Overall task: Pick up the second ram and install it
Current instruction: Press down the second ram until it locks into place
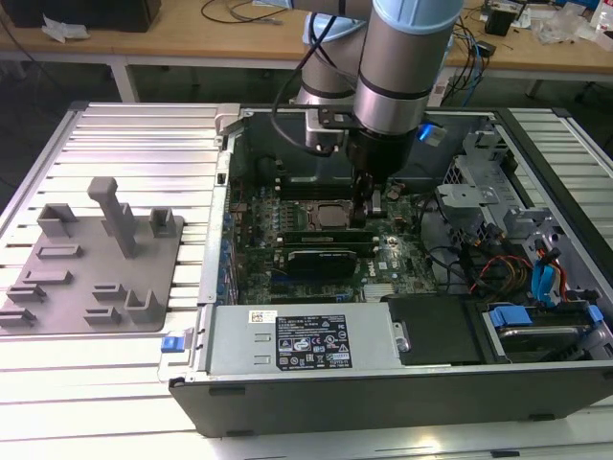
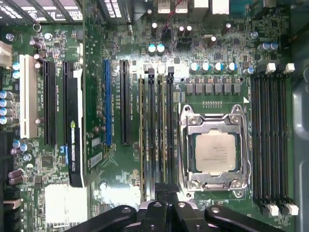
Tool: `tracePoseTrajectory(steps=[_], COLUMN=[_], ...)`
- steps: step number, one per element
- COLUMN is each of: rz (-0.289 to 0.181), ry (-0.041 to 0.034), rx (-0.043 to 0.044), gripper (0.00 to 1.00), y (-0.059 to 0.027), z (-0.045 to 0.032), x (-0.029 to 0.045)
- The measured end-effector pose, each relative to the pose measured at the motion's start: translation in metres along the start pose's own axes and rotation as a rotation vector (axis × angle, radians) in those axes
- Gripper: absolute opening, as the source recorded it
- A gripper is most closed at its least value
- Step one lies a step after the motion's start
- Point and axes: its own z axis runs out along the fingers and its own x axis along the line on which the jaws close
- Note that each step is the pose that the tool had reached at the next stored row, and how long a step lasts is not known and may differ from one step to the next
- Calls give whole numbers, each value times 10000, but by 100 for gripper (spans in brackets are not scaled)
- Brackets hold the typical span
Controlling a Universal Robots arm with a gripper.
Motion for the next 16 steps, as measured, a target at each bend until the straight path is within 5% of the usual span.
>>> tracePoseTrajectory(steps=[6,16], rz=[1,-1], ry=[1,-1], rx=[0,0], gripper=[8,8], y=[-172,-177], z=[3,54], x=[-4,-4])
